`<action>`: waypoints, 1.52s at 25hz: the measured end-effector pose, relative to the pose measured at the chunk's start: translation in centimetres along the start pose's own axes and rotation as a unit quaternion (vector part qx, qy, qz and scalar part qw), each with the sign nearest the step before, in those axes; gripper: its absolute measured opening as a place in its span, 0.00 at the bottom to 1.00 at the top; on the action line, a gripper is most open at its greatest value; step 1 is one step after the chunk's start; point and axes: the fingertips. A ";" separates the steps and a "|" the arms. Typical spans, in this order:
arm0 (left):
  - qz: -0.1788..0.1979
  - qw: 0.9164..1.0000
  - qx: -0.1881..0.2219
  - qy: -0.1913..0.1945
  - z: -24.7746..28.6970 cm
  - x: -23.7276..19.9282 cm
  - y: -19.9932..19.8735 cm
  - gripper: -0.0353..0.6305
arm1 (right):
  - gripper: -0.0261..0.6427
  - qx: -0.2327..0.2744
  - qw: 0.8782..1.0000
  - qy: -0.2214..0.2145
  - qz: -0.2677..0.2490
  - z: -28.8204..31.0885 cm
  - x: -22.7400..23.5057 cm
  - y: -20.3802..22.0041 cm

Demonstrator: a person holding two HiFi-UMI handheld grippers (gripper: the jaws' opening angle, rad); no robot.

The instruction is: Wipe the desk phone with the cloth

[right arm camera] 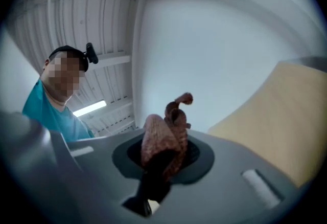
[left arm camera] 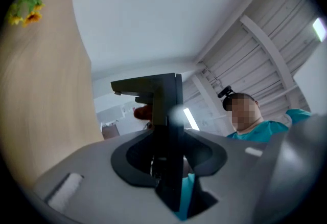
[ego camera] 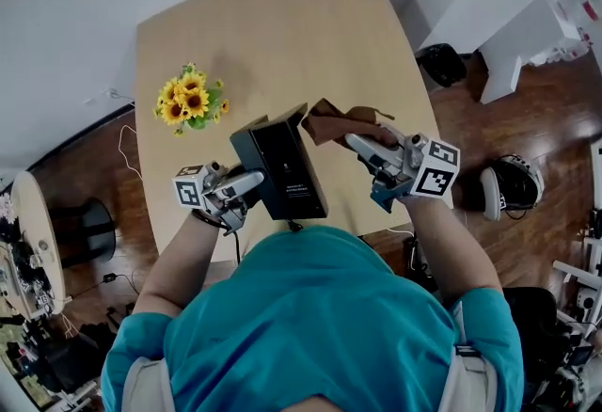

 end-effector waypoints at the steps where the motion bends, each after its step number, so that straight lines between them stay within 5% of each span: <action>1: -0.001 1.000 0.000 0.010 0.3 0.1 0.1 0.30 | 0.13 -0.001 1.000 -0.019 -0.020 1.4 -1.3 -0.6; 6: 0.000 1.000 0.028 0.012 0.7 -0.2 -0.5 0.30 | 0.13 -0.061 0.985 -0.057 -0.150 4.0 -5.9 1.5; 12: 0.027 0.996 0.078 0.014 -1.6 0.8 -3.4 0.30 | 0.13 -0.167 0.959 -0.106 -0.202 0.5 -8.3 7.9; 15: 0.042 0.996 0.072 0.023 -2.1 1.7 -4.0 0.30 | 0.13 -0.212 0.944 -0.139 -0.212 -1.2 -9.4 10.6; 19: 0.062 0.997 0.027 0.037 -0.8 2.9 -3.4 0.30 | 0.13 -0.093 0.982 -0.102 -0.127 -0.8 -7.5 4.2; 22: 0.085 0.996 -0.022 0.035 0.8 3.2 -2.3 0.30 | 0.13 -0.017 0.985 -0.083 -0.148 0.4 -7.6 -0.8; 27: 0.101 0.992 -0.072 0.025 2.1 3.3 -0.6 0.30 | 0.13 -0.024 0.977 -0.091 -0.189 1.9 -8.0 -0.7; 34: 0.144 0.981 -0.133 0.009 2.6 3.7 0.2 0.30 | 0.13 -0.049 0.984 0.019 -0.169 1.5 -1.6 -1.0; 36: 0.153 0.975 -0.162 -0.006 2.5 3.4 0.8 0.30 | 0.13 -0.051 0.982 0.010 -0.180 1.4 -2.3 -2.1; 38: 0.157 0.969 -0.190 -0.017 2.4 2.9 1.5 0.30 | 0.13 -0.065 0.976 -0.043 -0.201 1.8 -5.2 -2.8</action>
Point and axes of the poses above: the fingertips, and each gripper's own axes: z forward along the fingers, x to its right, y out of its underside, and after that the axes turned 11 degrees about y, right-handed
